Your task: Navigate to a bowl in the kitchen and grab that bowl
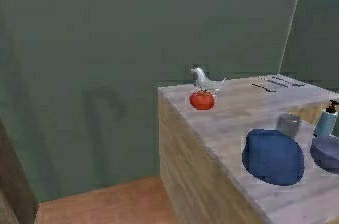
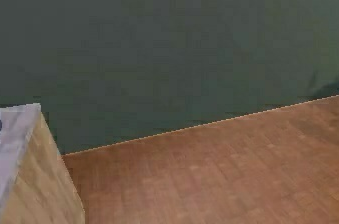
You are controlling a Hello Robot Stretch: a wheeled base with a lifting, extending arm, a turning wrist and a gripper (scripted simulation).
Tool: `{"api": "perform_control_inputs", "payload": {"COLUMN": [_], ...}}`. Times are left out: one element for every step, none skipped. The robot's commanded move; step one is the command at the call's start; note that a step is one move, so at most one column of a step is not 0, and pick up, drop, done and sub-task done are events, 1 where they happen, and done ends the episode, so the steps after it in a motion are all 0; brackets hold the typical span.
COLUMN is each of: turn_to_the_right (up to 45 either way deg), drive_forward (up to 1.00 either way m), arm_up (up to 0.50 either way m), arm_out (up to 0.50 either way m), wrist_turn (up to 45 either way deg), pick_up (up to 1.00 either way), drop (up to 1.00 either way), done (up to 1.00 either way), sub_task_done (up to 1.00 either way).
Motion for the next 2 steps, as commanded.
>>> {"api": "perform_control_inputs", "payload": {"turn_to_the_right": [-42.0, 0.0], "drive_forward": [0.00, 0.00], "arm_up": [0.00, 0.50], "arm_out": [0.00, 0.00], "wrist_turn": [0.0, 0.0], "pick_up": [0.00, 0.00], "drop": [0.00, 0.00], "done": [0.00, 0.00], "sub_task_done": [0.00, 0.00]}}
